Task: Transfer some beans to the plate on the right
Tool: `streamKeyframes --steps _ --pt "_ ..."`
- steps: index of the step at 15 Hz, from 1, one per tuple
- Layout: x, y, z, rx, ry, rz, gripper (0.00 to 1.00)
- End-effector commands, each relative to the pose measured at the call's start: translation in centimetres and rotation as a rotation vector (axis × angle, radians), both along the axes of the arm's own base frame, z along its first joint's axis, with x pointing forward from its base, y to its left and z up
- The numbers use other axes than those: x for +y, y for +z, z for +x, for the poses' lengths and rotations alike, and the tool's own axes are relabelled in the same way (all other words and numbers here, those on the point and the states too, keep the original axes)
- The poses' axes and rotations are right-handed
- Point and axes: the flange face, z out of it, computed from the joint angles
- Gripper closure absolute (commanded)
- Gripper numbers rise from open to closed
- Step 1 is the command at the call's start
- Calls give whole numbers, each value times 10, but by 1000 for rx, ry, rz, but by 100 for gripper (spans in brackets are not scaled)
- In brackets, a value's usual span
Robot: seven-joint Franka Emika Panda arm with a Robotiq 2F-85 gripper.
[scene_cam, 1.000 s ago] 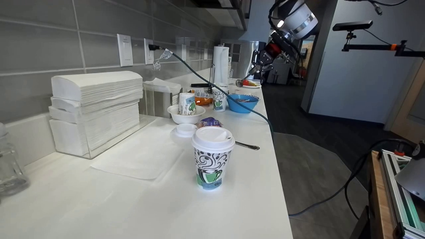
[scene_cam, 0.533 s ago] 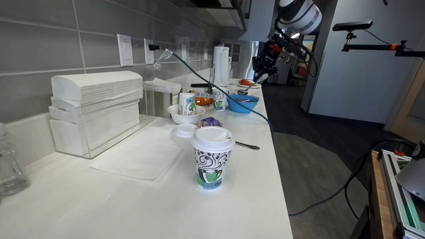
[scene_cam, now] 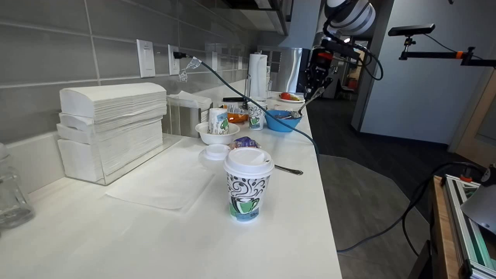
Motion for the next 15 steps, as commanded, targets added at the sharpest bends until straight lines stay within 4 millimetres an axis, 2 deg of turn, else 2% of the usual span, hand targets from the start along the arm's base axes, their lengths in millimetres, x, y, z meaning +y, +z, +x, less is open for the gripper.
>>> streamKeyframes --steps 1,10,15 --pt "-7 0 12 50 -28 -7 96" --pt "-35 -28 48 94 -92 12 96" --pt "-39 -45 68 108 -111 27 96"
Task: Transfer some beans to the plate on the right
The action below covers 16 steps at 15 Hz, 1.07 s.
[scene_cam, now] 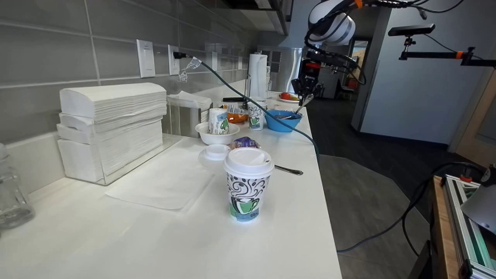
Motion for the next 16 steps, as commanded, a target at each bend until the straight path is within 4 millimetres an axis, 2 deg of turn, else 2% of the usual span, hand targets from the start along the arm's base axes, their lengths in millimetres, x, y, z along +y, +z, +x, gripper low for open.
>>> streamKeyframes --steps 1,9,16 --pt "-2 -12 18 35 -29 27 96" --pt "5 -41 36 93 -54 86 96" --pt "-5 -51 47 98 -121 147 96"
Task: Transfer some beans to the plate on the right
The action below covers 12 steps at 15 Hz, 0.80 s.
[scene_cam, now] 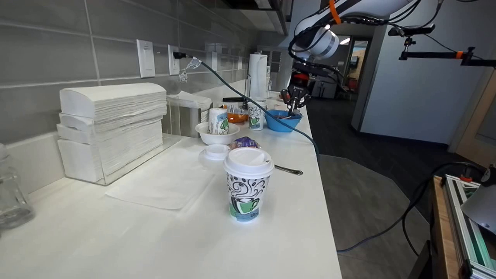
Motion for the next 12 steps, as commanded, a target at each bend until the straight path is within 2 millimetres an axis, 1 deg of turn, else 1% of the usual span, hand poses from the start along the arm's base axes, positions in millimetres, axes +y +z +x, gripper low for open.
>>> streamKeyframes --steps 1,4,8,9,10,11,12 --pt "-7 -4 9 16 -41 44 96" --pt "-13 -6 11 10 -64 50 96" --pt "-14 -6 12 -4 -55 36 96" --pt "-13 -4 11 -7 -49 32 71" --pt "-13 -1 11 -13 -48 29 60" --pt "-13 2 11 -15 -43 29 55" --pt "-13 7 10 -24 -42 30 46"
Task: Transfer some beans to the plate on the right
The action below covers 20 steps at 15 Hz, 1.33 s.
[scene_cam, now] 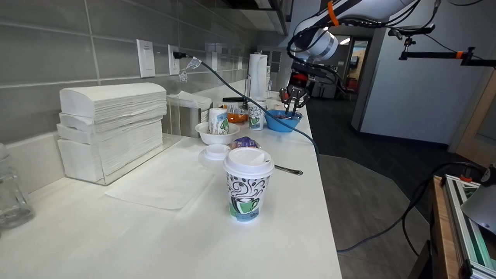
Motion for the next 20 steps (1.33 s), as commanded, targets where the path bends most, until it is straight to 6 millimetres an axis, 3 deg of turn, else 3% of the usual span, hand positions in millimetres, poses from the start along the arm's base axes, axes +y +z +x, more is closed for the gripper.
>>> streamKeyframes --steps 1,6,7,11,15,16,20 --pt "-2 16 2 -24 3 2 39" --pt "-3 53 -9 -33 -2 -32 2" --pt "-5 62 -15 -56 22 -58 0" --pt "-2 97 -56 -204 211 -220 0" --pt "14 132 -105 -295 380 -331 0" --pt "2 121 -67 -252 303 -287 0" --pt "13 140 -99 -285 356 -310 0"
